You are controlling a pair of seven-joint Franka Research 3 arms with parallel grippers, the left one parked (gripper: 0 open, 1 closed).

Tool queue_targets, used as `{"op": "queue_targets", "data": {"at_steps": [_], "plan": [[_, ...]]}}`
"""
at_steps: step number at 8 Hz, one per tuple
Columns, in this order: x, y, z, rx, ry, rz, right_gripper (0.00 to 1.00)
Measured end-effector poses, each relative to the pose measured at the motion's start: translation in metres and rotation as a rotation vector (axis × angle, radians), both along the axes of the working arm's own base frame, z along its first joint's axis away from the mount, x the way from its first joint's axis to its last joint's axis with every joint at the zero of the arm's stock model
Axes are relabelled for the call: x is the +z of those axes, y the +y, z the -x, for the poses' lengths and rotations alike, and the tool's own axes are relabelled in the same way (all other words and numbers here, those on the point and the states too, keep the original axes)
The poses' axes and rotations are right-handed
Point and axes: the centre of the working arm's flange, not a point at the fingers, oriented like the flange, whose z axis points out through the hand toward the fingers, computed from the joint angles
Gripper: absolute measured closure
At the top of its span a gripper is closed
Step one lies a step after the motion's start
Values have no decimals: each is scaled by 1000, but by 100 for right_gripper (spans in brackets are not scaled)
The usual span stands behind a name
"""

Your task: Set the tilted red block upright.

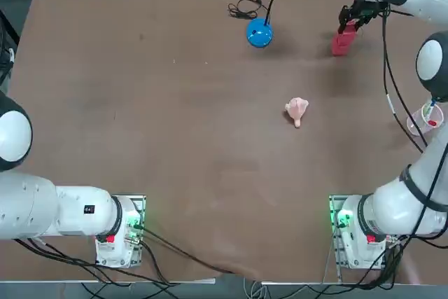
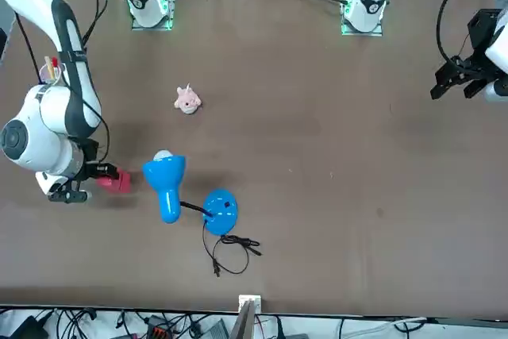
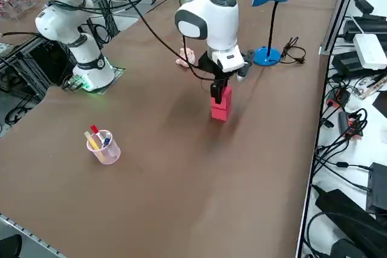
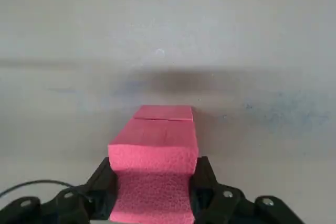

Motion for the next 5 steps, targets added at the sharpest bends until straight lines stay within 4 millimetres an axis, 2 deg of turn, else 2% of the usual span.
{"op": "queue_targets", "data": {"at_steps": [5], "plan": [[-1,0,0,1,-3,0,30]]}}
